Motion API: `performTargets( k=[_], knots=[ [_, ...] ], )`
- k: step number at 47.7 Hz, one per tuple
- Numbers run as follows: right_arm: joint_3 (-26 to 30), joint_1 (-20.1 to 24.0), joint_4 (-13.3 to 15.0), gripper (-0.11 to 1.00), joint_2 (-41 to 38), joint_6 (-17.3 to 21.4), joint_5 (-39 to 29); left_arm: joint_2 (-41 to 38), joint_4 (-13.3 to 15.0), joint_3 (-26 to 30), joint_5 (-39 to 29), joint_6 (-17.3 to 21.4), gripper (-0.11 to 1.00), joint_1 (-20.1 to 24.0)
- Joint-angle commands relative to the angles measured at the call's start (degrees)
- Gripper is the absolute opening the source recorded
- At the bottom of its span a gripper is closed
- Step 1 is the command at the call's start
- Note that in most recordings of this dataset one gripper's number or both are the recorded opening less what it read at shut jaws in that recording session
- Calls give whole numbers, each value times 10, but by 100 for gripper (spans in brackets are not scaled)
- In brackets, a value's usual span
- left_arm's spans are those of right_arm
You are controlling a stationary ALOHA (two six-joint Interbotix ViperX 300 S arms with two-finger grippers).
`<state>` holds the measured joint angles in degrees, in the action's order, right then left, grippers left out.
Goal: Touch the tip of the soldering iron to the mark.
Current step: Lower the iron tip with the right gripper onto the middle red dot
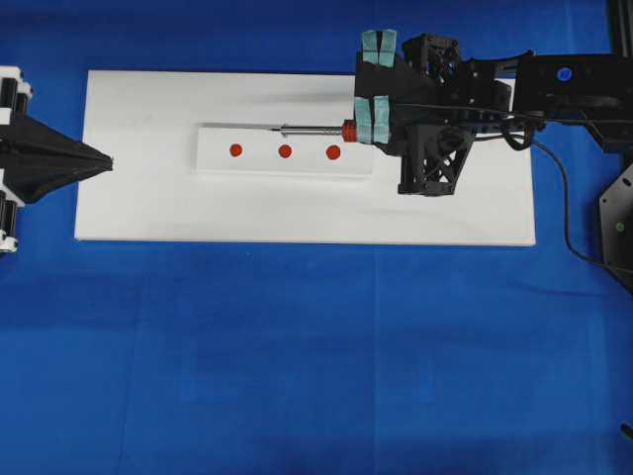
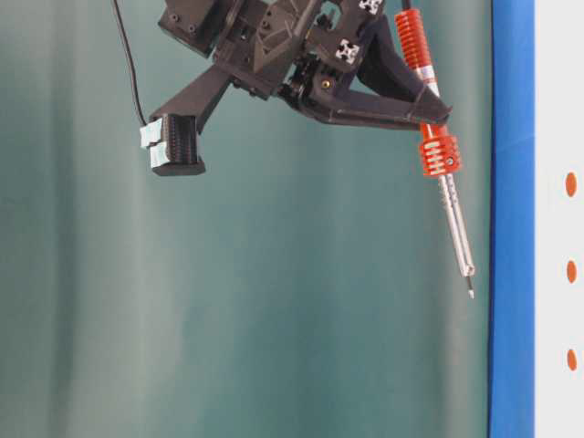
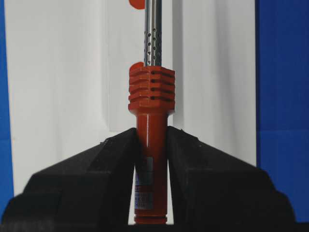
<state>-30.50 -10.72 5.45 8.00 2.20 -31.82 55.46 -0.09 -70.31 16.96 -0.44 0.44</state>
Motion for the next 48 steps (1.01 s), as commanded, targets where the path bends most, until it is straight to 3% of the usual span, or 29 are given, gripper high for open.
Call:
performTargets(
  k=[1,27,48],
  knots=[
    [15,-1,1,6,9,1,5,-4,-1,6,5,0,0,2],
    [25,2,0,6,-4,4,5,-4,0,6,5,0,0,2],
    [80,11,0,6,-91,2,5,-4,-1,5,5,-1,0,2]
  ],
)
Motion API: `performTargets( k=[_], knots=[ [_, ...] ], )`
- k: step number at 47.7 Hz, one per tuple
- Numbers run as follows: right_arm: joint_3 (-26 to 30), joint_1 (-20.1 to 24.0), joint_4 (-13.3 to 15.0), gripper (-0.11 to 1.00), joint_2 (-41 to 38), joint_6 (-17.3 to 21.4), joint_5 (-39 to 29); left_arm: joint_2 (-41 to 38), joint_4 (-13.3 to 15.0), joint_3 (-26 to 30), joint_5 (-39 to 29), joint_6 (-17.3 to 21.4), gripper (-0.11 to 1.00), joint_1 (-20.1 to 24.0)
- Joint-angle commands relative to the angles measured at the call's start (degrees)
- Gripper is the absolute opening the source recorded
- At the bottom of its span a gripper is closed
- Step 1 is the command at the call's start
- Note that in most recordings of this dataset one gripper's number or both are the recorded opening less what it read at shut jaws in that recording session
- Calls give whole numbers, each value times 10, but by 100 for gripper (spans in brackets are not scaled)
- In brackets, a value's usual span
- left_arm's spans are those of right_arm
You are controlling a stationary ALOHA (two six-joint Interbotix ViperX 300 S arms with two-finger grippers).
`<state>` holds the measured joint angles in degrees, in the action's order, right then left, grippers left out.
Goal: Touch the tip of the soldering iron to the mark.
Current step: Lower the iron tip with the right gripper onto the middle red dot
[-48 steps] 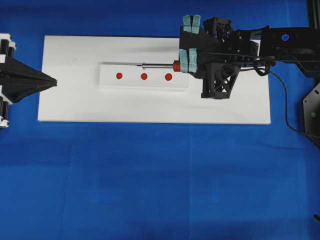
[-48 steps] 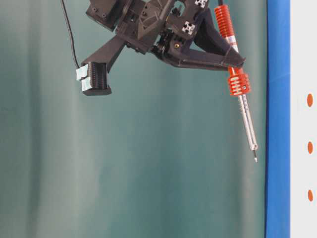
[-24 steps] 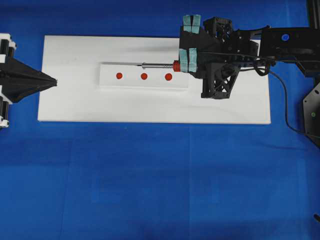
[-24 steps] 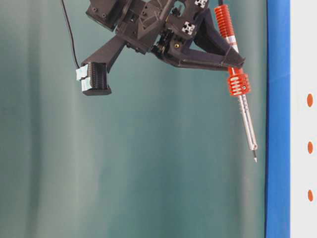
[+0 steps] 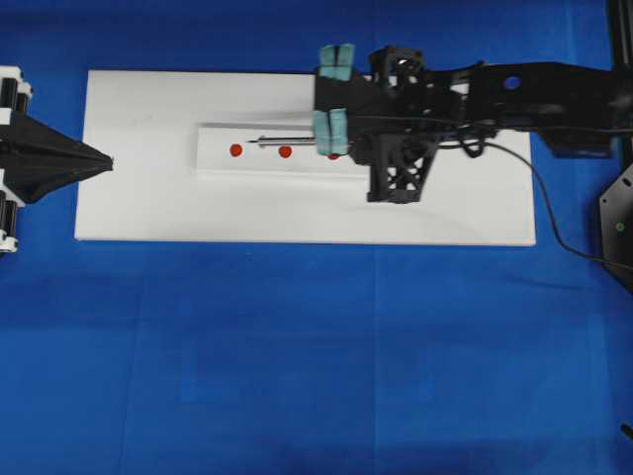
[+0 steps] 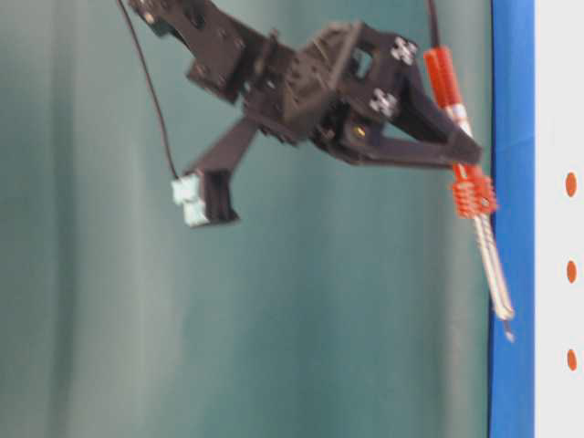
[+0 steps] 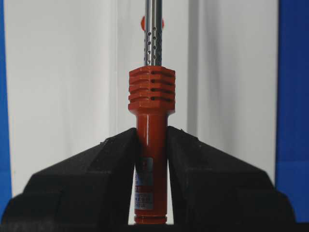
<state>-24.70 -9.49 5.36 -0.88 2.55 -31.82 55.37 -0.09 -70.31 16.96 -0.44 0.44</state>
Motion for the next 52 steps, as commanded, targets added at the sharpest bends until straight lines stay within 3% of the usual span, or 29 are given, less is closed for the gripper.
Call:
performTargets(
  k=[1,21,52],
  knots=[
    [24,-1,1,6,-5,-2,5,-4,-1,5,5,-1,0,2],
    [41,-4,2,6,-61,-4,21,-4,-1,2,5,1,0,2],
    [40,-9,2,6,-67,-5,19,-4,0,1,6,1,0,1]
  ],
)
